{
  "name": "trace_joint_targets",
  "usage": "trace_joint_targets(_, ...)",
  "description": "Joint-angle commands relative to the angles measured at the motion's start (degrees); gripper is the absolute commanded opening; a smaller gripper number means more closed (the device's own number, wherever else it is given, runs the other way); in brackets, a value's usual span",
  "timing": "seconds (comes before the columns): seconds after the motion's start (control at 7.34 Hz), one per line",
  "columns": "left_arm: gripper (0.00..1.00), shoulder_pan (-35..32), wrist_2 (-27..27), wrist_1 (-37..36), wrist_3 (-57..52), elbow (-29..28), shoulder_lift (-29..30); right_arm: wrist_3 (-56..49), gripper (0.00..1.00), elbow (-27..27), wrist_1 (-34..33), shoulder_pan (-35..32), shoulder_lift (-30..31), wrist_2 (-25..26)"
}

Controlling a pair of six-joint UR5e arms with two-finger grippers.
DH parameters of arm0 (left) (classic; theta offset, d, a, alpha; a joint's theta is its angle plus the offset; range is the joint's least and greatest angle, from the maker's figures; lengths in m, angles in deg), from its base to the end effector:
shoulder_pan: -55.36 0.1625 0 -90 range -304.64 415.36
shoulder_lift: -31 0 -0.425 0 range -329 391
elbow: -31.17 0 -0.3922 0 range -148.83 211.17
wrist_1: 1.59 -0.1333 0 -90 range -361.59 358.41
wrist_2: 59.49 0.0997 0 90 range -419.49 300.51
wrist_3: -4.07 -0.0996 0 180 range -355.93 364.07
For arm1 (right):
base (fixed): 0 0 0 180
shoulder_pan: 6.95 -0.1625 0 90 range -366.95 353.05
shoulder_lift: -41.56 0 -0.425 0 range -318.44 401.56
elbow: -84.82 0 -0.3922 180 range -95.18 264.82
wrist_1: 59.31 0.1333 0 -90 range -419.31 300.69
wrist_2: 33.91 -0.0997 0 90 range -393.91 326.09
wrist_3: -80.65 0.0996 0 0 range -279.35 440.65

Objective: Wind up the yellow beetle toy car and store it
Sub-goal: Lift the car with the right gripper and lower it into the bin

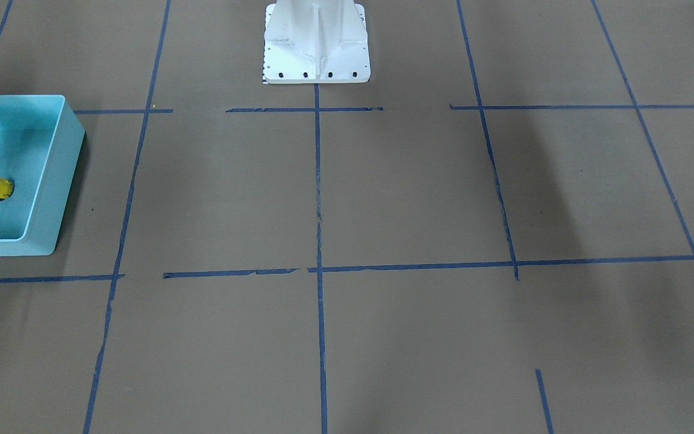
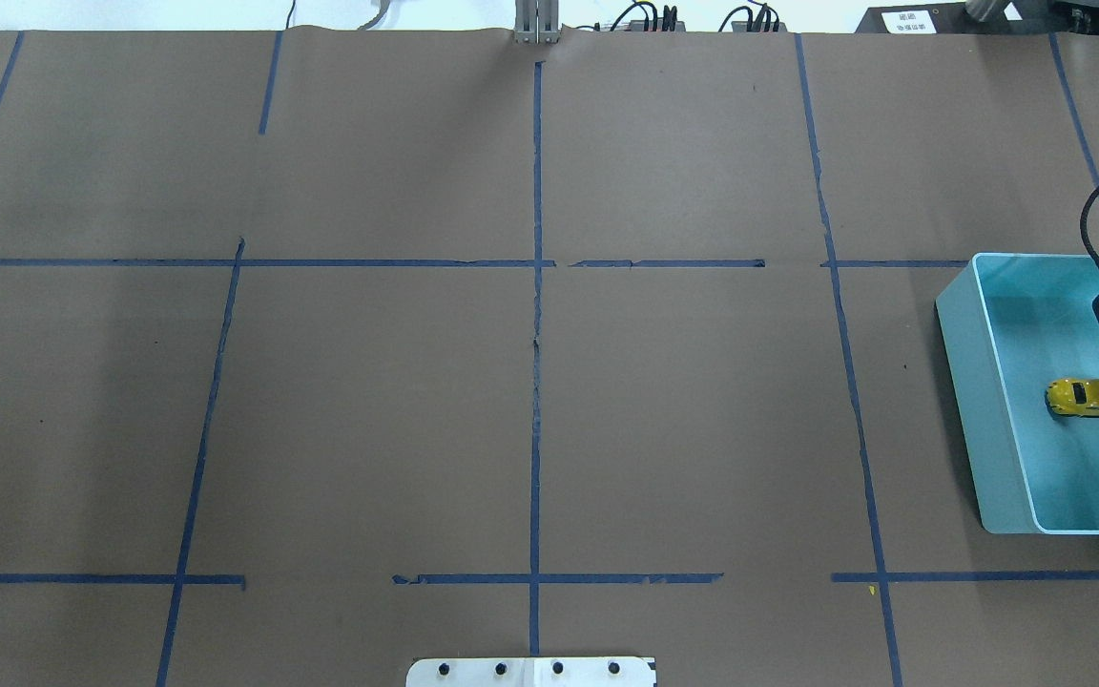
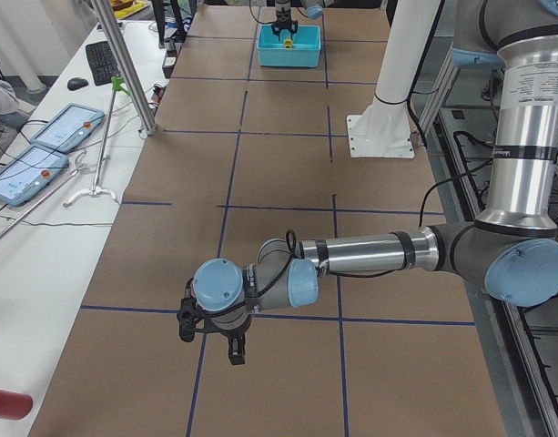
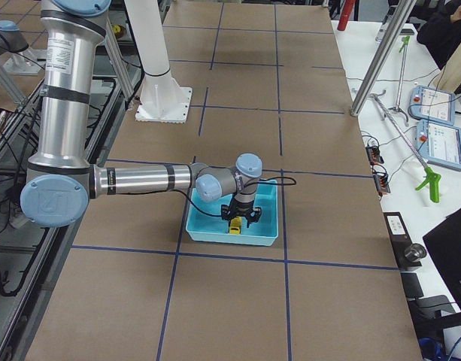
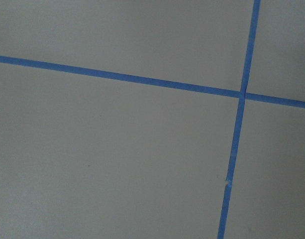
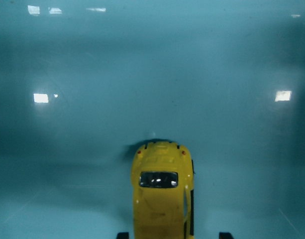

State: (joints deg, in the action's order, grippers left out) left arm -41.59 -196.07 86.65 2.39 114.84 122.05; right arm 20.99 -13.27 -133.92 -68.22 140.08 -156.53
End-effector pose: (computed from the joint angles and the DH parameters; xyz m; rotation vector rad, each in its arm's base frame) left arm -0.1197 -0.4779 0.7037 -0.0546 0.8189 -0.1367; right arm -0.1452 -0.4304 0.6411 0.4410 -0.5325 -1.5623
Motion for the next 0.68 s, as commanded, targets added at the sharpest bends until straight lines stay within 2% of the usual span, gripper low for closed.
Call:
trace_joint_targets(0.0,1.0,0.0,0.0,0.0,0.1,0.0,0.0,0.1,1.0,0.1,0.1,0.3,-0.1,-0.2)
trace_joint_targets(0.14,1.0,0.0,0.0,0.0,0.2,0.1,0.0,0.0,1.0,-0.5,0.2,0.3,-0.3,-0.2)
trace_joint_targets(0.41,1.0,0.0,-0.1,0.0,0.4,0.1,0.0,0.2,1.0,-5.1,-0.7,-0.1,0.5,-1.2)
trace_joint_targets(0.54,1.0,0.0,-0.1,0.0,0.4,0.1,0.0,0.3,1.0,-8.1,-4.1,-1.7,1.5,-3.7)
